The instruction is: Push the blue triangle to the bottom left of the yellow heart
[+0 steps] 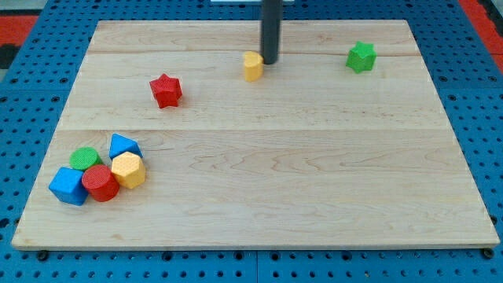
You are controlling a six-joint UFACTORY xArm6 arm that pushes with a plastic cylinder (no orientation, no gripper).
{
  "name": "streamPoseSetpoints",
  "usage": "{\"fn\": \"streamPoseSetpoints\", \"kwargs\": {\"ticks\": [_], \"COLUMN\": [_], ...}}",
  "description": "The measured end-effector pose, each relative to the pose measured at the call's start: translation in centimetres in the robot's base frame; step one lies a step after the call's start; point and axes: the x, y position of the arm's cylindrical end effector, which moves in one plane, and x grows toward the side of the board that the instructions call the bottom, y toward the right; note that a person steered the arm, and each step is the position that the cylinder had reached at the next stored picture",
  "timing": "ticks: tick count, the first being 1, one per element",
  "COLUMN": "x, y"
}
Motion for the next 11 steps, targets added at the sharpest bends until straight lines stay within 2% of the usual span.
{"fn": "streamPoseSetpoints", "kwargs": {"ticks": [1, 2, 3, 4, 5, 6, 8, 9, 10, 11], "x": [1.3, 4.3, 4.1, 9.2, 15.0, 18.2, 20.2, 22.4, 22.4, 21.0], "y": [-12.9, -16.2, -25.9, -28.6, -26.0, -24.3, -17.1, -18.3, -17.1, -11.2]}}
